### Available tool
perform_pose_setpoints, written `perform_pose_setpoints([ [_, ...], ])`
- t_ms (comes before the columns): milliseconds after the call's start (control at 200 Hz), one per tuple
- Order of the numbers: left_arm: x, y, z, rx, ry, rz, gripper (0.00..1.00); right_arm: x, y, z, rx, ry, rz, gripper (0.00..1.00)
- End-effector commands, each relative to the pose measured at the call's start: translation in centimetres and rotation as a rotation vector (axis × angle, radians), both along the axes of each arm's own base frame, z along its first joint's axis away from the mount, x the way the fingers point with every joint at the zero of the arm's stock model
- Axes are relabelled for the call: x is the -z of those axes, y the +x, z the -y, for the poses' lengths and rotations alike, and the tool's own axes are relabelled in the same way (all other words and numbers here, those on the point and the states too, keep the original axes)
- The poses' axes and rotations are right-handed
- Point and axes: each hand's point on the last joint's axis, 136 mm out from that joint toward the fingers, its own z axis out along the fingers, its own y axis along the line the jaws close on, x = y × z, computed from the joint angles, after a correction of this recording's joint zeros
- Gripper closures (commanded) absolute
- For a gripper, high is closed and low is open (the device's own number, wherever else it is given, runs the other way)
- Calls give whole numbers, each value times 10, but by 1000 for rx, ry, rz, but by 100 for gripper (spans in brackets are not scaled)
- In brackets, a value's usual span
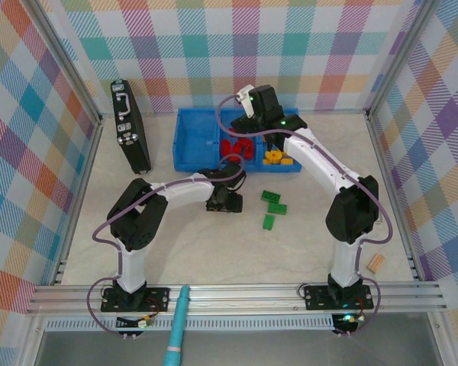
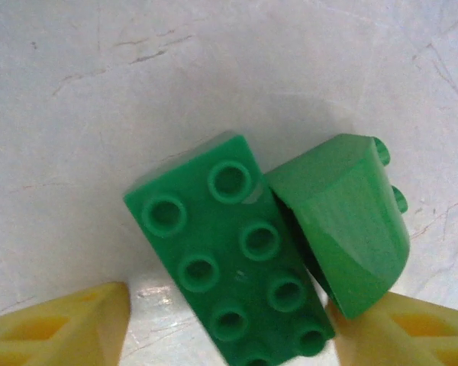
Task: Sort the legos into containers by color
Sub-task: Pick up the lego from the center of the table, then place the lego in the container.
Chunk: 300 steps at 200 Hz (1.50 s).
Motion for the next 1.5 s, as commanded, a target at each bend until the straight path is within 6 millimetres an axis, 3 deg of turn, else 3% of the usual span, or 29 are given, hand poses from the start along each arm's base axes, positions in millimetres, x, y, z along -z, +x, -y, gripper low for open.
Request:
perform_pose_setpoints([
  [0, 3, -2, -5, -11, 40, -13, 38, -21, -3, 4, -2, 8, 50, 1],
  [215, -1, -2, -12, -11, 68, 6, 55, -19, -3, 3, -3, 5, 40, 1],
  [570, -21, 8, -22, 41, 83, 61, 69, -13, -3, 2, -12, -10, 8, 1],
  [775, -64, 20, -55, 32, 153, 143, 72, -15, -7, 7, 4, -13, 9, 1],
  [915, -112, 36, -78, 17, 179, 241, 72, -13, -17, 26, 60, -33, 3, 1],
  [1060, -158, 63, -101, -20, 172, 351, 72, 9, -43, 63, 165, 38, -93, 1],
  [1200, -177, 94, -117, -51, 153, 422, 72, 37, -81, 86, 222, 150, -233, 1],
  [1335, -172, 128, -125, -96, 113, 447, 72, 65, -121, 88, 223, 237, -384, 1],
  [1495, -145, 162, -119, -112, 57, 432, 72, 92, -165, 89, 263, 348, -534, 1],
])
